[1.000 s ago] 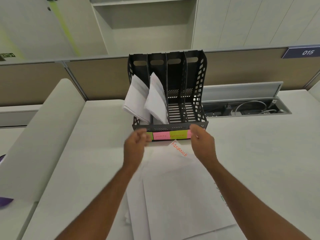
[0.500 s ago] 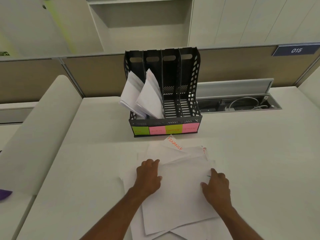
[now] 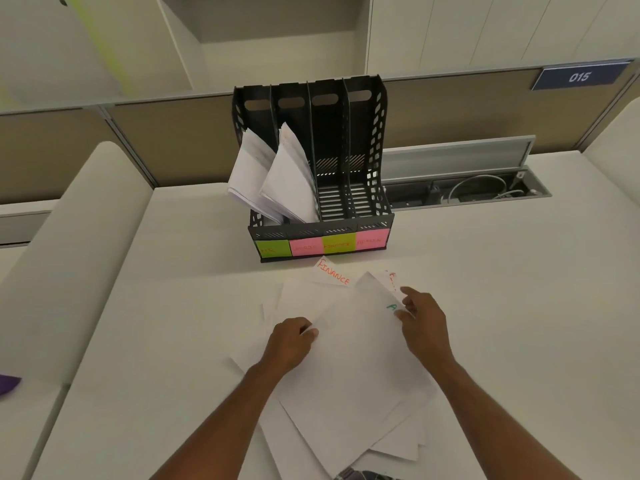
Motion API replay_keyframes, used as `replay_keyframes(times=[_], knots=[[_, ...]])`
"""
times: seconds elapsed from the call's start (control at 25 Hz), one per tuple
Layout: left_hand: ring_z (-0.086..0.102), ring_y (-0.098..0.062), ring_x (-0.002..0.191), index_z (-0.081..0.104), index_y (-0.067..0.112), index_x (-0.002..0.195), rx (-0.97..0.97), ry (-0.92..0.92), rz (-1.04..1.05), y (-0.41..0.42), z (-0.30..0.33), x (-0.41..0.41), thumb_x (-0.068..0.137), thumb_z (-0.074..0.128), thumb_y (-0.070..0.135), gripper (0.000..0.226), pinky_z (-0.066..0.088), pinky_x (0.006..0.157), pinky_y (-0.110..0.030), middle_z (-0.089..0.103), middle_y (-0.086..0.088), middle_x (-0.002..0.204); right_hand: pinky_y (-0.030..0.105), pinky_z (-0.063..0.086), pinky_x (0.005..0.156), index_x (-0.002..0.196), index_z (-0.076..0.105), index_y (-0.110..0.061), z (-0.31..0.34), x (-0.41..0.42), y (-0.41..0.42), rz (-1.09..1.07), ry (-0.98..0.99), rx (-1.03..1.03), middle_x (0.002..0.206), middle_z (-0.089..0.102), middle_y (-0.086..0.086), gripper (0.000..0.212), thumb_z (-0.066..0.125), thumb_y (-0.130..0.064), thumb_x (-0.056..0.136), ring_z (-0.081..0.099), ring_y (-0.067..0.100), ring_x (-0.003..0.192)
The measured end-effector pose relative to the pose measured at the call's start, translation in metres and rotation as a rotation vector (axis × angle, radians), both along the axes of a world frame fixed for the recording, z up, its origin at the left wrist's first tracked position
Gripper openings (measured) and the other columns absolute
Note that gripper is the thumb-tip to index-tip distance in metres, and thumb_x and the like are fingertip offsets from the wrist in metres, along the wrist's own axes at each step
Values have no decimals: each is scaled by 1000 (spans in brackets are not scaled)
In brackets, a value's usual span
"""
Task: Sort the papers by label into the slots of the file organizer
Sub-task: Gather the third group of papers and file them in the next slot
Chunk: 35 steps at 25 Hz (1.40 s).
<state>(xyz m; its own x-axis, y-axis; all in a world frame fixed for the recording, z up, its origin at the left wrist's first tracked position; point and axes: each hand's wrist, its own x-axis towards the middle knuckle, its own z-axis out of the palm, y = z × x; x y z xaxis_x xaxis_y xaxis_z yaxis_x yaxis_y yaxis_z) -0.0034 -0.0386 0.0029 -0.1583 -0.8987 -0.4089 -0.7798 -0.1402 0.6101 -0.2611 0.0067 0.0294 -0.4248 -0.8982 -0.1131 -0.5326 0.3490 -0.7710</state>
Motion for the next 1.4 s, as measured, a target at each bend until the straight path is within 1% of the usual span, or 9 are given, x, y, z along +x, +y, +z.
replay_keyframes(times=[0.2,0.36,0.56,0.64,0.72,1.08,1.24,1.32,1.4], knots=[[54,-19,65,62,16,66,-8,213,357,4,0,17,93,66,17,27,41,61,-28,61,3,65,22,42,80,127,62,-12,1,-17,-11,-90,-117,-13,107,67,5,37,68,-12,91,62,19,95],[68,-15,77,69,23,88,-42,452,604,11,2,25,92,68,9,15,50,64,-22,73,6,84,41,55,87,124,65,-14,-9,-14,-2,-178,-376,38,100,71,1,34,68,-21,91,67,22,94],[71,-8,70,64,40,101,-61,612,641,16,-1,19,89,71,4,39,55,63,-21,76,2,81,51,58,81,93,73,-6,-21,10,1,-130,-590,50,91,74,15,17,65,-21,94,70,29,79],[74,-12,77,66,43,99,-58,629,630,17,-5,20,91,70,8,36,57,67,-25,78,1,85,53,56,79,92,69,2,-24,13,-2,-155,-618,69,97,70,26,23,62,-19,95,63,28,76],[75,-15,83,70,38,99,-53,646,617,18,-10,23,94,69,14,25,59,72,-28,79,2,91,56,55,83,91,75,-8,-23,14,-4,-157,-645,89,95,75,17,21,59,-20,97,67,31,82],[64,-8,77,72,20,86,-135,784,723,14,-15,59,94,57,-6,32,50,77,-17,74,9,79,27,52,79,102,79,-21,-16,0,-9,-383,-415,-48,85,72,-16,17,65,-24,92,68,12,83],[49,-26,90,65,13,78,-86,928,739,22,-14,64,88,52,-17,35,39,91,-42,55,-14,90,9,41,68,90,77,-16,-23,-4,-10,-431,-229,-151,81,72,-6,8,70,-19,88,66,17,80],[49,-27,88,68,15,76,-53,976,705,27,-13,59,84,48,-21,42,39,88,-42,54,-14,88,2,40,60,81,73,-18,-23,-1,-8,-437,-188,-206,73,71,-6,7,72,-14,86,67,19,74],[50,-26,84,71,16,74,-26,996,658,29,-13,55,83,46,-21,46,39,82,-40,58,-12,82,1,43,70,83,75,-13,-22,3,-4,-418,-150,-324,82,75,2,8,74,-5,84,68,17,77]])
